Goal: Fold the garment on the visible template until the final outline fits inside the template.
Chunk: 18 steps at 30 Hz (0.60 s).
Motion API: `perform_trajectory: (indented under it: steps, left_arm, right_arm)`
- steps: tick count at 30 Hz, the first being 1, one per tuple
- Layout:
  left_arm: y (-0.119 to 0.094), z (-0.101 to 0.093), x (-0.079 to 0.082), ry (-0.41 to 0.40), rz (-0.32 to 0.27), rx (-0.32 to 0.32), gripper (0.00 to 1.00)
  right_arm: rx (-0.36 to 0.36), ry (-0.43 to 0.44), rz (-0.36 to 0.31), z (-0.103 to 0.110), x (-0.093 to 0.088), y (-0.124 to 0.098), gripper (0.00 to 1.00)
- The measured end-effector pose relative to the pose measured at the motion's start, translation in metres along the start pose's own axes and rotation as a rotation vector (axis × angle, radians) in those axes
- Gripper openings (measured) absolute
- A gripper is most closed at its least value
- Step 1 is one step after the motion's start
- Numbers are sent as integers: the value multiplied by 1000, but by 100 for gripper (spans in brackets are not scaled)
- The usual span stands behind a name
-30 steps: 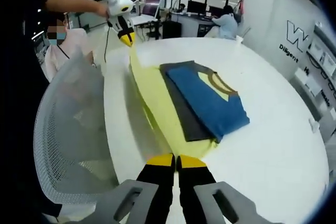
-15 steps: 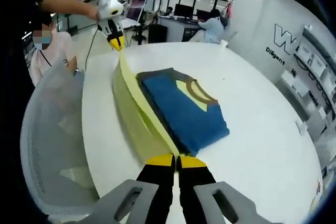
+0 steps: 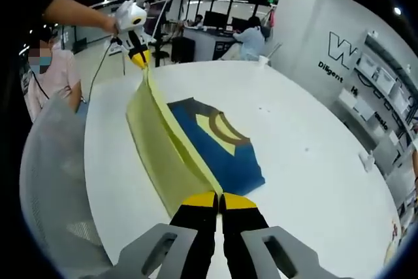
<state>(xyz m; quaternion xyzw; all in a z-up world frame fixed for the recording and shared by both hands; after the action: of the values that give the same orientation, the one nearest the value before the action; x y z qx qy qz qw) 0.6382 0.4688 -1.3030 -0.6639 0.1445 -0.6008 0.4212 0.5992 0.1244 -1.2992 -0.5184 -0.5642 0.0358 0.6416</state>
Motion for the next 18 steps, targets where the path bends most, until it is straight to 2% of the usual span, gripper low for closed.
perform_trajectory:
  steps: [3, 7, 14, 18]
  left_arm:
    - [2, 4, 4, 28, -2, 0, 6]
    - [5, 12, 9, 23, -8, 5, 6]
    - [12, 29, 24, 82, -38, 51, 6]
    - [16, 36, 25, 84, -28, 56, 6]
  right_arm:
    - [-1, 3, 7, -4, -2, 5, 0]
    - [-4, 18, 7, -12, -1, 8, 0]
    - [-32, 31, 14, -30, 2, 10, 0]
    - [-37, 40, 12, -36, 4, 13, 0]
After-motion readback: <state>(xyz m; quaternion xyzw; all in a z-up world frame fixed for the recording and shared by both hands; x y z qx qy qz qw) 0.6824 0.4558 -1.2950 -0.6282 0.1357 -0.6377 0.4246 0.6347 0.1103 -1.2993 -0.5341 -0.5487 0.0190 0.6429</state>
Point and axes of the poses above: the point that each gripper's makers call its tool centre point, and the gripper's own axes: y roughly forward along the fingers, z roughly to its left, x roughly out of its top, the point moved 1 cm from there along -y, roughly backward along the fingers, and after that the axes turned 1 degree about x, right-handed, at the moved point
